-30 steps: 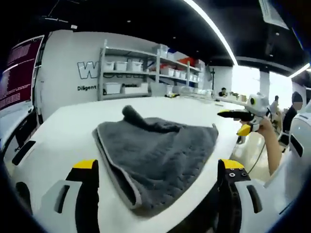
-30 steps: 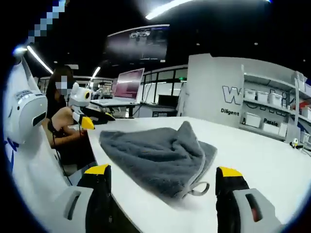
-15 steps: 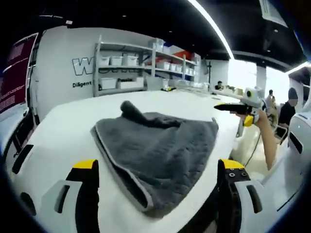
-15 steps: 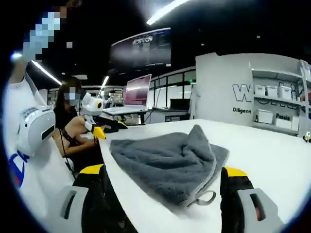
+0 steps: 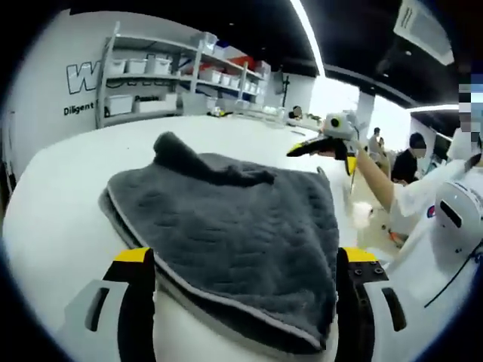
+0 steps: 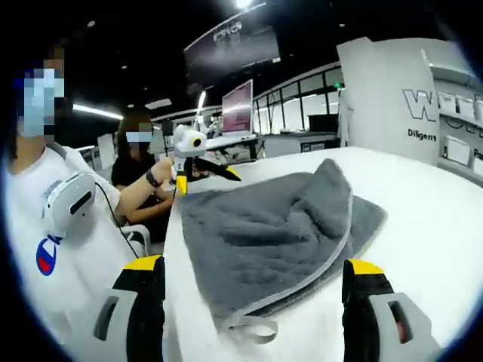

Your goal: Open the folded towel by lifting each exposed corner and separating the folded layers until the towel lies flat within the target outline without major curled edges

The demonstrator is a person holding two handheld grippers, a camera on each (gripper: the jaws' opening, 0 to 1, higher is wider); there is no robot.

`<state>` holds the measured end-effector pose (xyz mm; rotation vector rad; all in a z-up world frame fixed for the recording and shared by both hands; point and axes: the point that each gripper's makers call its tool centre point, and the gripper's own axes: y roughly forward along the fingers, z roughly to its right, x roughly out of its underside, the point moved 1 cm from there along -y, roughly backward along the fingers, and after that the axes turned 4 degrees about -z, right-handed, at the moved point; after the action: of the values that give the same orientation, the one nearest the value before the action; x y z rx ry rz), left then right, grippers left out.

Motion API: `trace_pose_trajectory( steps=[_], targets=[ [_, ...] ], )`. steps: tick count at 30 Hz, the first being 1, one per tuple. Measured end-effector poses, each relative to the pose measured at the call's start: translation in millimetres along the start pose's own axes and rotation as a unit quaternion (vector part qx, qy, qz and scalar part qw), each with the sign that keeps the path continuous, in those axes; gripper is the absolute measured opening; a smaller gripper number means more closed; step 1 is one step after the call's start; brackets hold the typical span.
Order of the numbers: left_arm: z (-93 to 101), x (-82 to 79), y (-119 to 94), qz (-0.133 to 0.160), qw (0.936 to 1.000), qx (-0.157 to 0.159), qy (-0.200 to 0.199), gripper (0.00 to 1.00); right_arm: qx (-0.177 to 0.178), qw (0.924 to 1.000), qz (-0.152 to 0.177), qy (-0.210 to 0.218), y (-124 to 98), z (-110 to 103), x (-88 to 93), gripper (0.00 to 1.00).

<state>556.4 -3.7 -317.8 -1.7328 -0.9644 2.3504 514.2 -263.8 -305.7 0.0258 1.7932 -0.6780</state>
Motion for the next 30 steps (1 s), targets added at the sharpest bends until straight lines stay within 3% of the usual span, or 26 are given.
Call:
trace_pose_trajectory(
  steps=[3, 8, 11, 14, 16, 19, 21, 25, 28, 30],
  targets=[
    [-13.4, 0.2, 6.1, -0.021, 0.9997, -0.004, 0.010, 0.97, -0.011, 0.9999, 0.003, 0.005, 8.1, 13.4, -1.7, 0.95],
    [-34.8, -24.4, 18.1, -0.013, 0.9998, 0.016, 0.004, 0.96, -0.021, 0.9995, 0.013, 0.021, 27.4, 37.8, -18.9, 0.91],
    [-49.9, -36.0, 29.6, -0.014, 0.9998, 0.010, 0.001, 0.94, -0.029, 0.9993, 0.018, 0.016, 44.3, 50.7, -38.3, 0.86],
    [-72.9, -43.4, 42.0, -0.022, 0.9998, 0.001, 0.003, 0.92, -0.032, 0.9994, 0.013, 0.008, 63.2, 66.4, -54.3, 0.81],
    [-93.2, -47.5, 50.4, -0.026, 0.9995, 0.004, -0.019, 0.90, -0.034, 0.9991, 0.007, 0.023, 78.1, 77.0, -62.7, 0.77],
    [-103.8, -53.0, 66.1, -0.021, 0.9992, 0.007, -0.033, 0.86, -0.035, 0.9992, -0.009, 0.018, 97.1, 84.2, -69.6, 0.69],
    [-123.5, -59.6, 74.4, -0.014, 0.9984, -0.002, -0.055, 0.82, -0.038, 0.9987, -0.032, -0.009, 109.1, 78.7, -71.3, 0.66],
    [-156.4, -74.9, 83.3, 0.006, 0.9971, -0.021, -0.073, 0.79, -0.074, 0.9941, -0.049, -0.062, 118.0, 39.6, -71.4, 0.58],
    [-171.9, -81.1, 88.7, 0.019, 0.9962, -0.025, -0.081, 0.68, -0.109, 0.9817, -0.100, -0.121, 117.2, 3.1, -52.2, 0.56],
    [-174.3, -80.8, 94.2, 0.021, 0.9963, -0.014, -0.083, 0.52, -0.136, 0.9722, -0.128, -0.142, 114.8, -24.8, -35.9, 0.54]
  ],
)
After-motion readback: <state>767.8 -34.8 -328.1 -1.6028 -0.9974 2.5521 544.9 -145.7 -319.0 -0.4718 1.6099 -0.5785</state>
